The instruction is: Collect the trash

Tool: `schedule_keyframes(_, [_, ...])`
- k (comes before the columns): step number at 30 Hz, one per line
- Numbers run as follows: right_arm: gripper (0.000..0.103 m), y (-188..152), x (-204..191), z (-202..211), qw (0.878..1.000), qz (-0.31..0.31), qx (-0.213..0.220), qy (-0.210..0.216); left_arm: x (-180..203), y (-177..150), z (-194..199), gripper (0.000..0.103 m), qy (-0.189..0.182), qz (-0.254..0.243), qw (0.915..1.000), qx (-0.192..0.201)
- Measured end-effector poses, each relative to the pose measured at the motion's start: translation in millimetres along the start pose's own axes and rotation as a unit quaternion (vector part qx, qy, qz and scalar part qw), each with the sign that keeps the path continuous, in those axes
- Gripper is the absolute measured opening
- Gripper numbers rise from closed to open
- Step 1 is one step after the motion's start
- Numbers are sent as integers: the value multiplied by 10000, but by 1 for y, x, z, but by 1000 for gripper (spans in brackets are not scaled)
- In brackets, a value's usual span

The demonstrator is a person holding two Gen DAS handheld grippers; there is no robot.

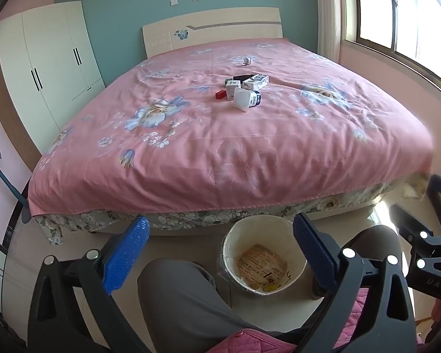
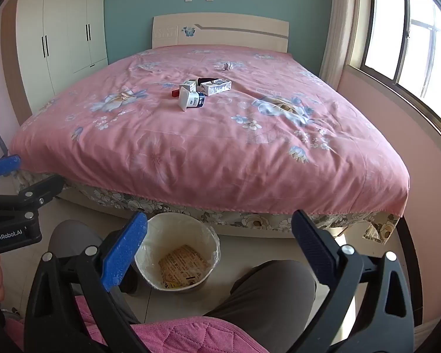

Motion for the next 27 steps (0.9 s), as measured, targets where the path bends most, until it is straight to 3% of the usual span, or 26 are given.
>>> schedule_keyframes(27, [96,-1,1,1,10000,11,-6,-10,0,2,0,99,-86,-49,10000,0])
Point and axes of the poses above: each gripper's, at about its wrist camera, not at the fingertips, and z roughly against the way its jaws point, x to its right, y to its top, the point moved 8 cm from there along -z, roughly the way its jaws point, and after that the axes turned 13 degrees about -z, right-handed, at the moved point
